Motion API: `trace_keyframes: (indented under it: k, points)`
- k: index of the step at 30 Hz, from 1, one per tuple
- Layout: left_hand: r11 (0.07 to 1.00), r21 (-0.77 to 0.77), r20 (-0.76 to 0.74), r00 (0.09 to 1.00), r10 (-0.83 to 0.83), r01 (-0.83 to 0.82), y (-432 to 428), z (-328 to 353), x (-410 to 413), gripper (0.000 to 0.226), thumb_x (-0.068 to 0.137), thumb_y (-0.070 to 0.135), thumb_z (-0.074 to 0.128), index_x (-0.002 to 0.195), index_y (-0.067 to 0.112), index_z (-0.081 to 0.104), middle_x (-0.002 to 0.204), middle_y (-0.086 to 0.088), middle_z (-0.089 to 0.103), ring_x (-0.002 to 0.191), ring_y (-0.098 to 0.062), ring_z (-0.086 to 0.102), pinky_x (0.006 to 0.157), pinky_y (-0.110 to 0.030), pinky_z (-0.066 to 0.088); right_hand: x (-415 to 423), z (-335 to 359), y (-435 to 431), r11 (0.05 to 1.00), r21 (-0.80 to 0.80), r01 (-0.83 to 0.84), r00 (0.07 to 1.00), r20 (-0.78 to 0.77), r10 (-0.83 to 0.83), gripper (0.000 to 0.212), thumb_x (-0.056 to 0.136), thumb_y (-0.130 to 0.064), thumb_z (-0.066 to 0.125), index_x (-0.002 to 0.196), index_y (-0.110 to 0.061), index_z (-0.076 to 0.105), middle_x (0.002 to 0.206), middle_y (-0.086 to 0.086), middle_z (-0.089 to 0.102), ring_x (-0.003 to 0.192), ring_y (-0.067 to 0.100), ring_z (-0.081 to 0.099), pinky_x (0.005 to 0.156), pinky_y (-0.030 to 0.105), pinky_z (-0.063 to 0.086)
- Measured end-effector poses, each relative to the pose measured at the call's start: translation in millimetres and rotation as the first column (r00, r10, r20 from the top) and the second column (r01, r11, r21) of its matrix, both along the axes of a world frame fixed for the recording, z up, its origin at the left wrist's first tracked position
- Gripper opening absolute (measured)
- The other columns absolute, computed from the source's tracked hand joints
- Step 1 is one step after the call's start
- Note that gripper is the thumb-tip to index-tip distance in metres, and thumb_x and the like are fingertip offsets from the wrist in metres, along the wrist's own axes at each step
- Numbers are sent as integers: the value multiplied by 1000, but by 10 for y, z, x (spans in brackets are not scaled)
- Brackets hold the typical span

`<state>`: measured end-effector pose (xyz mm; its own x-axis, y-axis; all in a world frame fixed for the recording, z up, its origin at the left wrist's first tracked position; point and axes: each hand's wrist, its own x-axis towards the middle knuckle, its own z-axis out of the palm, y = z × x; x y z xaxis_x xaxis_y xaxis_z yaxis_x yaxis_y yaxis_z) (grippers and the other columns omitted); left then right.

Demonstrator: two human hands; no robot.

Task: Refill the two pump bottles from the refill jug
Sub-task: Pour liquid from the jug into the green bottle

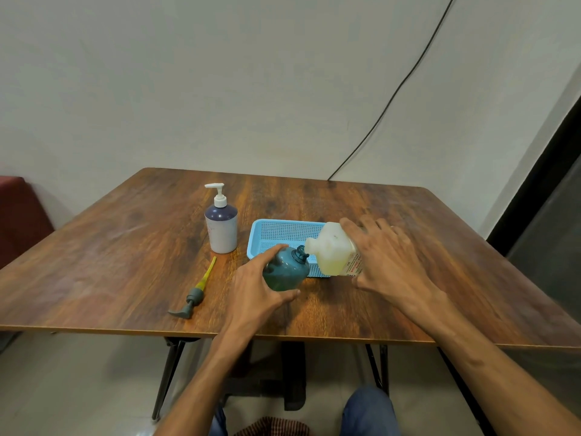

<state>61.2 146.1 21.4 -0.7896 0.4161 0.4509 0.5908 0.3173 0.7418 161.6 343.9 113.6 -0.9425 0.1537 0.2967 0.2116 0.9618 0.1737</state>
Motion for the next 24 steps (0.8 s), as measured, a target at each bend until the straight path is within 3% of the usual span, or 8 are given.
trace_keyframes:
  k: [10,17,24]
  points:
    - [1000,-10,4,1000,16,-16,4,-8,4,88,63,29,93,140,29,50,128,2,61,112,-8,56,98,-32,53,12,-11,-5,1000,15,12,1000,-7,-12,102,67,-43,86,149,-26,28,140,5,46,125,27,47,105,47,42]
    - [1000,-7,3,1000,18,-18,10,-18,15,87,63,30,93,135,40,45,127,3,61,114,-14,58,98,-41,54,12,-11,-2,1000,14,19,1000,-5,-19,102,64,-41,87,147,-26,30,137,5,48,124,28,48,103,48,44]
    - [1000,-7,-3,1000,12,-12,9,-25,3,88,62,30,93,139,33,49,119,15,54,112,-9,57,98,-38,54,14,-32,8,1000,27,16,1000,-26,-15,101,64,-41,87,146,-27,30,134,4,49,121,27,50,102,48,45]
